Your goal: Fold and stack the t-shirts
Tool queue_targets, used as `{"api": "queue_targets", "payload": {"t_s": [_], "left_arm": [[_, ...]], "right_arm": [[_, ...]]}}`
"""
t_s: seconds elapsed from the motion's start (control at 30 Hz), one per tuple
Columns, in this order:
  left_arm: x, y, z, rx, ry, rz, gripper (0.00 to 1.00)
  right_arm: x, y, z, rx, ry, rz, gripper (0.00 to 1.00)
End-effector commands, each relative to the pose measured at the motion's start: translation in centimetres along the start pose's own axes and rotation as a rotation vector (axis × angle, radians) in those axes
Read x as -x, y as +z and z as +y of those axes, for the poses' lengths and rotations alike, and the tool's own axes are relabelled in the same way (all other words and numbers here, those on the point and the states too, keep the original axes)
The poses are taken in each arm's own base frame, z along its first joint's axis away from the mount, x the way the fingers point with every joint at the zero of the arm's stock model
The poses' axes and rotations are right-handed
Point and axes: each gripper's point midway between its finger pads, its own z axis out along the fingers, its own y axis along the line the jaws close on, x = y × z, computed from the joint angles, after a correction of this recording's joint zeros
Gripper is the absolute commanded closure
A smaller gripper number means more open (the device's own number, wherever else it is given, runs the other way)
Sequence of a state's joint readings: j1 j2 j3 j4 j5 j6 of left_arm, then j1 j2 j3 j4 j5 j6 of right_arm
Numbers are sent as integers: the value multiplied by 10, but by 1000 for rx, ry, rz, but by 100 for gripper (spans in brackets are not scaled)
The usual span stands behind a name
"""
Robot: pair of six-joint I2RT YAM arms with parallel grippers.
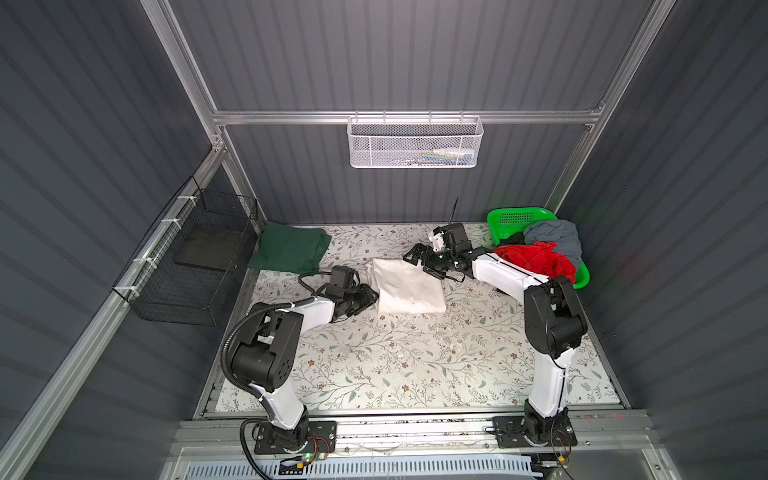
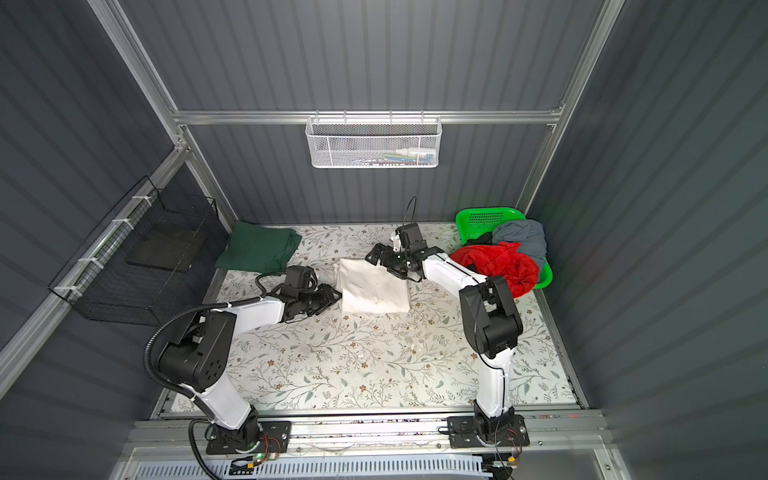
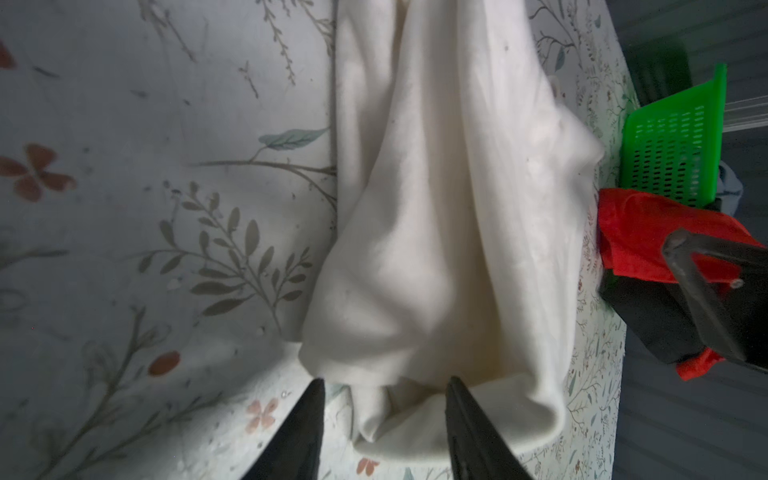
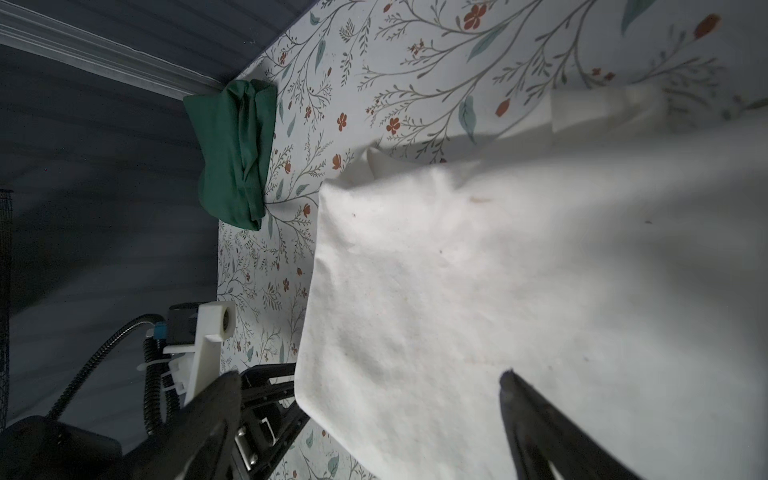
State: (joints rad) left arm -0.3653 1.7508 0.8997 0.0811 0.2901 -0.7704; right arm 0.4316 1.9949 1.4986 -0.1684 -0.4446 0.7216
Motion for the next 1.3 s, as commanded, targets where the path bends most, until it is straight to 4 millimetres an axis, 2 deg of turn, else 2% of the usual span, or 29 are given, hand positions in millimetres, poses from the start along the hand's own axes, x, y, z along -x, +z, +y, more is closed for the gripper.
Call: {"api": "queue_targets", "payload": {"t_s": [0.0,0.2,0.4,0.67,0.77,1.0,1.27], "left_arm": [[-7,6,0,7,18,57,52],[-20,10,-7,-49,12,121,52],[-35,3,-9,-81,13,163,53],[-60,0,9,-45,4,229,56],[-70,-2,15,-26,-2,259,60],[-68,-15,24,57,52,255,64],[-70,-14,28,91,65,292,67]], "right_arm": [[-7,16,-3,7,43,43,4],[-10,42,-15,-42,70,65,5],[-14,60,-31,-113,104,98,5],[-19,67,-45,-165,127,110,5],[-20,67,-49,-184,127,110,5],[-21,68,-52,-193,125,115,5],[-23,66,-50,-184,116,123,4]]}}
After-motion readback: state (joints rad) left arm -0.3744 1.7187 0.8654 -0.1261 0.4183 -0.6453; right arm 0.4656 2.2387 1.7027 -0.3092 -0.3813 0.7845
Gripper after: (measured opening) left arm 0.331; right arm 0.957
